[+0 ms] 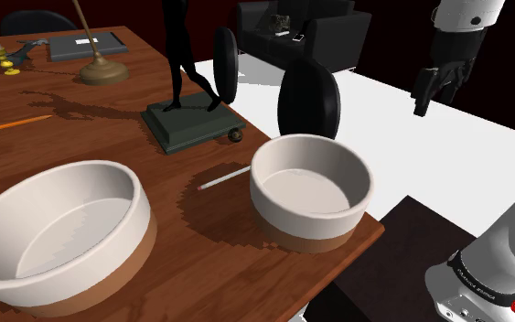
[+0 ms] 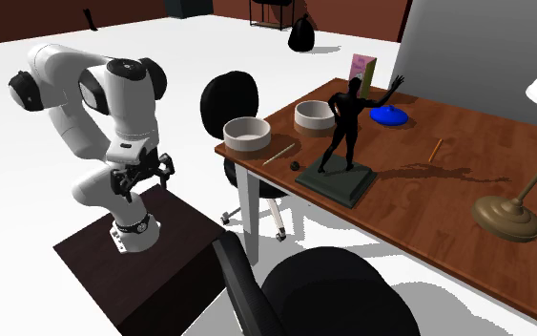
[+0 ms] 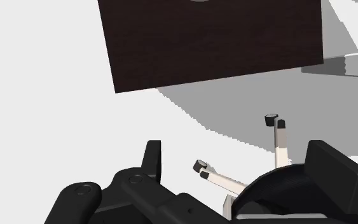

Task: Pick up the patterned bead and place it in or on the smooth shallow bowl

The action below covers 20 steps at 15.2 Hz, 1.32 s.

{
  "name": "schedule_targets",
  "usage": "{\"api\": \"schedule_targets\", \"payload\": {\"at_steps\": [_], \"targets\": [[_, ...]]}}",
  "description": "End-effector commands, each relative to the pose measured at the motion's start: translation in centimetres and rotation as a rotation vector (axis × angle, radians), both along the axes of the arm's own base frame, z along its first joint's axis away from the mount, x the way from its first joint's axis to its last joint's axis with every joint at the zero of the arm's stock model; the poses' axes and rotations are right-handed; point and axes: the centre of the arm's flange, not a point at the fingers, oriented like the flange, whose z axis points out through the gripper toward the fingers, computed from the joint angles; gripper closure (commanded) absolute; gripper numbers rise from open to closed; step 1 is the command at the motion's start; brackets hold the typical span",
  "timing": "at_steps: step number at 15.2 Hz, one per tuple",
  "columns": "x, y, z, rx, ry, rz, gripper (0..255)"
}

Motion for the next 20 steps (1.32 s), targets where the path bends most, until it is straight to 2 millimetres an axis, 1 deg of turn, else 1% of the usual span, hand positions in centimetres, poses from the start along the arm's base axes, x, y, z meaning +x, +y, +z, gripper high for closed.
{"api": "schedule_targets", "payload": {"at_steps": [1, 11, 20], "targets": [[0.0, 0.0, 0.0, 0.000, 0.000, 0.000, 0], [5.4, 11.3, -0.8, 0.024, -0.042, -0.031, 0], [10.6, 21.3, -1.1, 0.046, -0.079, -0.059, 0]]}}
